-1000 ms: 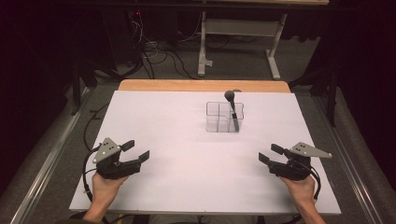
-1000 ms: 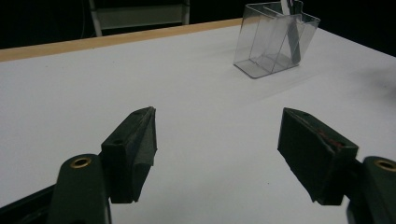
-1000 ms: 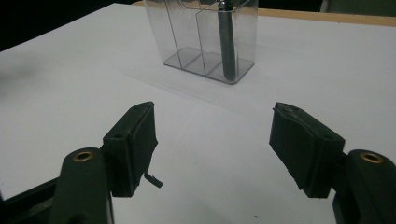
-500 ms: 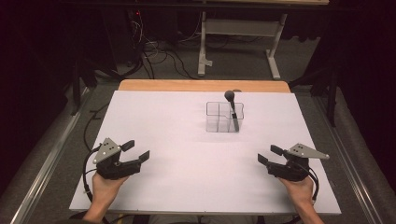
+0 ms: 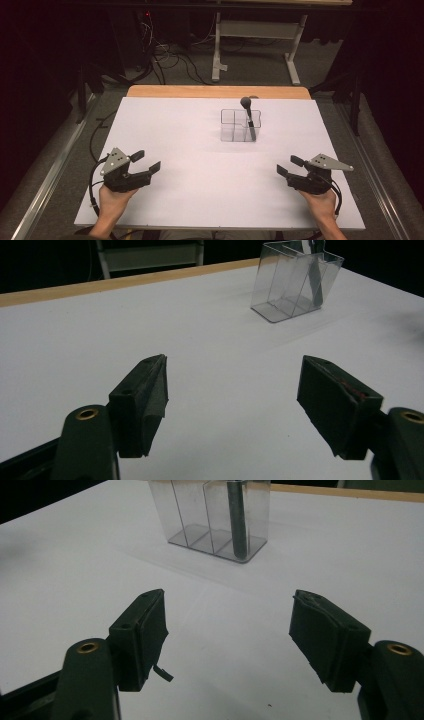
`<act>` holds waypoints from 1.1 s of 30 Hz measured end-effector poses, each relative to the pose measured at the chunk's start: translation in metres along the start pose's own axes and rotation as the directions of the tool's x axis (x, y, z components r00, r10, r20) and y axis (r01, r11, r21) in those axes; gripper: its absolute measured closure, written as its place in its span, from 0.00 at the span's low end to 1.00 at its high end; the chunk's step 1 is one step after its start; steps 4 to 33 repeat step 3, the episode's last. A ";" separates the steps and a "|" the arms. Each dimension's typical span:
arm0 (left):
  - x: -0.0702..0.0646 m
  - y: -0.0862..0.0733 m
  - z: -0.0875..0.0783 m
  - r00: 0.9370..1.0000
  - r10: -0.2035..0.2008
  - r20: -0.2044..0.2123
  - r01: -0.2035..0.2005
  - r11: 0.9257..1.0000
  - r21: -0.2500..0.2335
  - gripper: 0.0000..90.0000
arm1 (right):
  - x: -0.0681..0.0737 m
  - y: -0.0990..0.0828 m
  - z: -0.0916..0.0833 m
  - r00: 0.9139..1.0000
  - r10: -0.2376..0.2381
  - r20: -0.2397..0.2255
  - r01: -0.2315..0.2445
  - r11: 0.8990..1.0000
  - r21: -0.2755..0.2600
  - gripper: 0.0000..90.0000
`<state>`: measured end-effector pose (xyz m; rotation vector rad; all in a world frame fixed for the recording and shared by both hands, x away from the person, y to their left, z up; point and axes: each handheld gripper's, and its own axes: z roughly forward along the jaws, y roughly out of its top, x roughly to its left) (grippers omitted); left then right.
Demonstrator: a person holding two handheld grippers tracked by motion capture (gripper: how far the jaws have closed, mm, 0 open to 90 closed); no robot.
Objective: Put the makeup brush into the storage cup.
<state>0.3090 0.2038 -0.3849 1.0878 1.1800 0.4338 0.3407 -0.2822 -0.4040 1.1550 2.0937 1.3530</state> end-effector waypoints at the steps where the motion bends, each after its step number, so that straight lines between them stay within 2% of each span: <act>1: 0.000 0.000 0.000 1.000 0.000 0.000 0.000 1.000 -0.001 0.32 | 0.000 0.000 0.000 1.000 0.001 0.000 -0.001 1.000 -0.002 0.36; 33: 0.000 0.000 0.000 1.000 0.001 0.000 -0.001 1.000 0.000 0.32 | 0.000 0.000 0.000 1.000 0.003 0.000 -0.003 1.000 -0.007 0.36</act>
